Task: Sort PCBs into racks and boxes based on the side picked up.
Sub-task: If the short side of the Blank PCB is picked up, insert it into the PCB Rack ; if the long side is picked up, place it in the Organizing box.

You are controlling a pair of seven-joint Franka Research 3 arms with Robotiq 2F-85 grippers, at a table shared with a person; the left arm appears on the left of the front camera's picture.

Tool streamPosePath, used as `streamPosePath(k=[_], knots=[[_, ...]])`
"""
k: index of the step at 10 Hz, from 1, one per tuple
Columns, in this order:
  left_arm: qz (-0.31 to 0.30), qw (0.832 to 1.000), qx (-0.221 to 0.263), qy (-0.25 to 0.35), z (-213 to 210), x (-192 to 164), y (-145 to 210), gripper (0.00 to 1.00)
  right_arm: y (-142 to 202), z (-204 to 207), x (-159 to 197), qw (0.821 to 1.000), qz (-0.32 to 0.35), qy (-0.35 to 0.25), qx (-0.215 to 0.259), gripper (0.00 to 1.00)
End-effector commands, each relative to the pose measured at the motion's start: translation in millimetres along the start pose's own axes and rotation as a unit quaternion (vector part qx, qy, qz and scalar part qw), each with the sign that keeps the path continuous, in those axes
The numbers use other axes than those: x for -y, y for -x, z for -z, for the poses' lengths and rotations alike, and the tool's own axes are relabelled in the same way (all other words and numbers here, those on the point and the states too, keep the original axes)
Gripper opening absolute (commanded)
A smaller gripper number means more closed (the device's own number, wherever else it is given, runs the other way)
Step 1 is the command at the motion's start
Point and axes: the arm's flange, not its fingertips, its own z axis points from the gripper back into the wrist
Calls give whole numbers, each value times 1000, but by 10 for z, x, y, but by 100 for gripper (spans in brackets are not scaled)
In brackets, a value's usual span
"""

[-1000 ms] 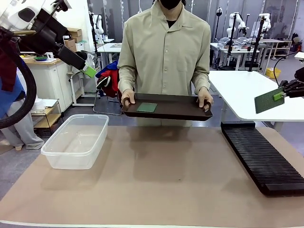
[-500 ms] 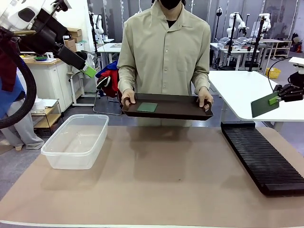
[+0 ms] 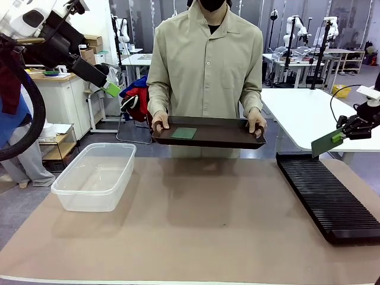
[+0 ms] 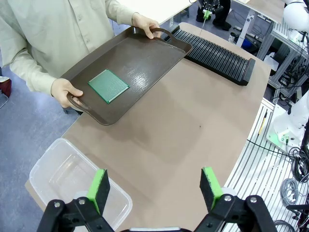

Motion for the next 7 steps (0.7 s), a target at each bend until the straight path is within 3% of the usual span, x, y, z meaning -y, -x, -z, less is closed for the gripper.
streamPosePath(k=[1, 7], knots=[[0, 1000, 2, 5, 3, -10, 11, 100, 158, 8, 76, 999, -38, 0, -11, 2], [0, 1000, 2, 5, 3, -10, 11, 100, 407, 333, 101, 998, -34, -41, 34, 2]])
